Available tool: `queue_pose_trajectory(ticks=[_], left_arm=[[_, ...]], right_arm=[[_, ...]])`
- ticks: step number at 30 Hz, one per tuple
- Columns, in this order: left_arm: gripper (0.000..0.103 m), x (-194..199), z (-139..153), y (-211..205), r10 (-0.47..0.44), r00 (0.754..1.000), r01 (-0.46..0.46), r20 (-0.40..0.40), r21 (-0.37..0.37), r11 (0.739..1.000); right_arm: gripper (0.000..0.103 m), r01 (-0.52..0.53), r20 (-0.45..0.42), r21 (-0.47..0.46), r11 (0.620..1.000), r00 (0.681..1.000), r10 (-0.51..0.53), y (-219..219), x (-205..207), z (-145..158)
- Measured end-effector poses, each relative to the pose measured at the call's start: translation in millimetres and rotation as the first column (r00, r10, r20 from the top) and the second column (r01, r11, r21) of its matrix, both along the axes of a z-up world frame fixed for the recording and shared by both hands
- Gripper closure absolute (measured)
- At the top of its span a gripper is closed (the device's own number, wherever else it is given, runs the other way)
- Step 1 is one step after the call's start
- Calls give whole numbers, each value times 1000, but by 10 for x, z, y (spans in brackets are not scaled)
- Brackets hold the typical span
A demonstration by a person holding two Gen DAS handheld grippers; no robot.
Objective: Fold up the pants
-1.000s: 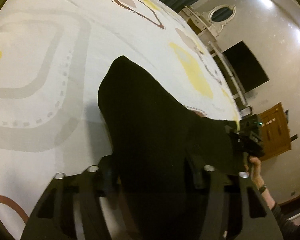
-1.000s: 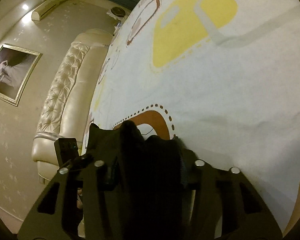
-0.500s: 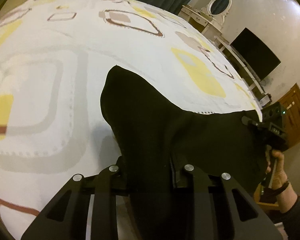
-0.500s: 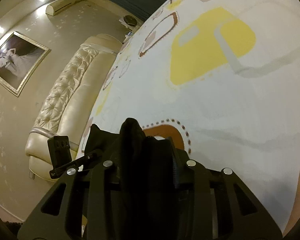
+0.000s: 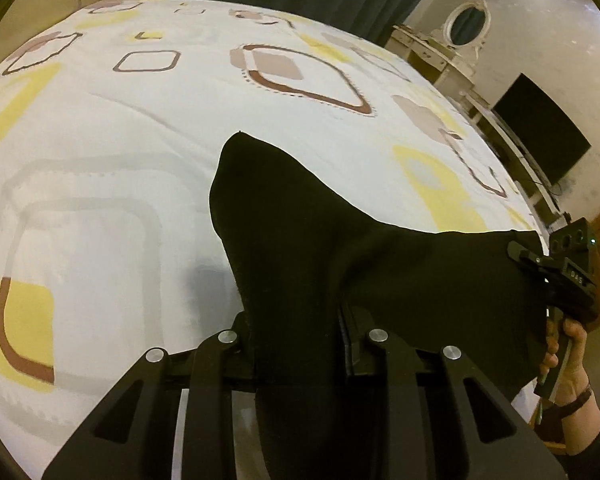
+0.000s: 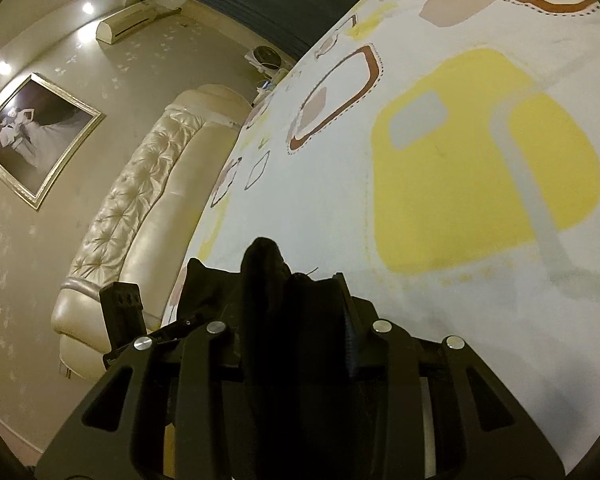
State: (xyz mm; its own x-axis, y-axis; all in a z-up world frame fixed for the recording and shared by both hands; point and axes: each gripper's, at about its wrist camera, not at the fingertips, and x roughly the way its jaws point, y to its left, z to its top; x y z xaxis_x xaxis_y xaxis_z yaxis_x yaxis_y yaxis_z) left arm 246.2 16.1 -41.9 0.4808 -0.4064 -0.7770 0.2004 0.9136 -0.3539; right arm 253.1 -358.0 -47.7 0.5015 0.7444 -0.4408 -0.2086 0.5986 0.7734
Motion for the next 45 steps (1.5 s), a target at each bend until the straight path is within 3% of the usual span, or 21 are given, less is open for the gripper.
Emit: queue_pose_trajectory(ticks=[5,11,23,26,32,36,40,45], left_arm=[[73,47,-151,2,-3,1000,3,-12,27,1000],[73,52,-208,45,4,1000,-4,-12,-2,1000],[70,17,-257,93,4,1000,-4,-5,-44,999],[65,47,-261,117,2,1000,-3,-22,-58,998],[39,-40,-210,211,34,999,-37,-34,-68,997],[29,-229,-173,412,61,996,-68,-58,-134,989],[25,-524,-202,649,69,989,-102,-128,-271,957],[24,-932,-219,681,57,987,-103,-150,-322,941]], right_arm=[[71,14,-58,-6,1000,998,-14,-15,170,-200],[71,33,-117,28,999,993,-30,-70,226,-440],[71,31,-136,57,998,990,-23,-67,248,-507],[69,30,-143,62,998,989,-21,-66,246,-507],[55,42,-173,122,992,985,-21,-124,155,-476],[37,58,-170,122,991,985,-37,-197,-57,-367],[28,94,-180,135,986,981,-69,-335,-371,-317],[25,85,-186,131,988,981,-59,-362,-807,-328]])
